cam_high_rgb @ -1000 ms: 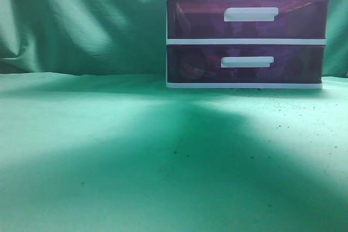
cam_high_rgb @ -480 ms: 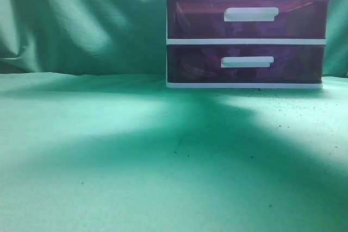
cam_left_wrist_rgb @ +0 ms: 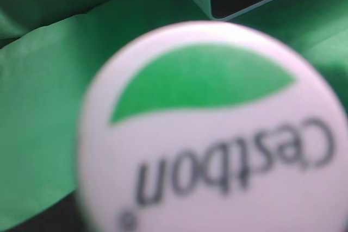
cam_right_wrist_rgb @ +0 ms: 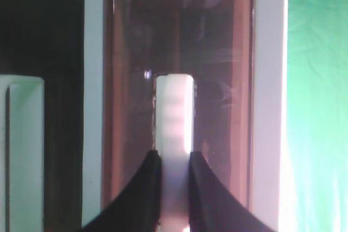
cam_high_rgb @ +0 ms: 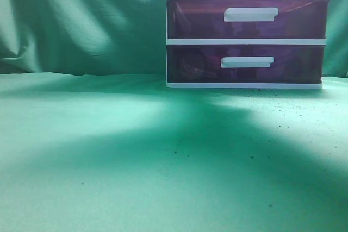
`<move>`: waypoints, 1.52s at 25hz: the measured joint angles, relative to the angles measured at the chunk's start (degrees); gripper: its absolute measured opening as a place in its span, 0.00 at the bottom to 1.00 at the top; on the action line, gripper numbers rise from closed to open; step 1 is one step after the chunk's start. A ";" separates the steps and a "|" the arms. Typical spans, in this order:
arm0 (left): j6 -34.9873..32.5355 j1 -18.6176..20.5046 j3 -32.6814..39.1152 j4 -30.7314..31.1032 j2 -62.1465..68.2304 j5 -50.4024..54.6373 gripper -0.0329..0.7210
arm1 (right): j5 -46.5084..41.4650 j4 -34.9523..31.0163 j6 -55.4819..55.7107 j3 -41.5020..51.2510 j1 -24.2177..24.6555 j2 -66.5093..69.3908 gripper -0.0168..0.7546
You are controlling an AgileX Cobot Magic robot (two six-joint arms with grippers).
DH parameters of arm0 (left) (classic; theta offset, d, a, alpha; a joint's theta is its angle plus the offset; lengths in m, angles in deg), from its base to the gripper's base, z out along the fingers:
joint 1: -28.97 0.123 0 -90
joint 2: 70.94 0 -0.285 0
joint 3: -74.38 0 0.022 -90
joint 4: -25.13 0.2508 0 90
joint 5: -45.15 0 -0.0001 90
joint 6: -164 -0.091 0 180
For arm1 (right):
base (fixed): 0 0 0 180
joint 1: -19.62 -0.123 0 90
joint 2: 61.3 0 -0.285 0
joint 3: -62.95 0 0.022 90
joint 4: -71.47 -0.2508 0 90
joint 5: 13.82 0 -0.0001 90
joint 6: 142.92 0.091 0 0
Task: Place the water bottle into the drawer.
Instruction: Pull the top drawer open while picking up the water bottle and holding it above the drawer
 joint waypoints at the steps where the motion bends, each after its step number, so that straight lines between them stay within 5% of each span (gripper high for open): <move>1: 0.00 0.00 0.00 0.00 0.00 0.00 0.47 | 0.00 -0.08 -0.10 0.00 0.10 0.00 0.15; 7: 0.00 0.00 0.00 0.00 0.00 0.00 0.47 | 0.11 -0.47 -0.10 1.13 -0.11 -0.68 0.15; 30: 0.00 0.00 0.00 -0.41 0.00 0.00 0.47 | 1.95 -1.60 -0.08 31.58 -5.28 -24.66 0.15; 35: -0.35 -0.29 -0.82 -6.39 0.00 -5.46 0.47 | 0.56 -1.60 -0.08 31.92 -5.38 -25.90 0.15; 38: -4.45 -0.43 -4.10 -17.70 0.74 -12.81 0.47 | 0.09 -1.60 -0.08 31.96 -5.38 -25.90 0.15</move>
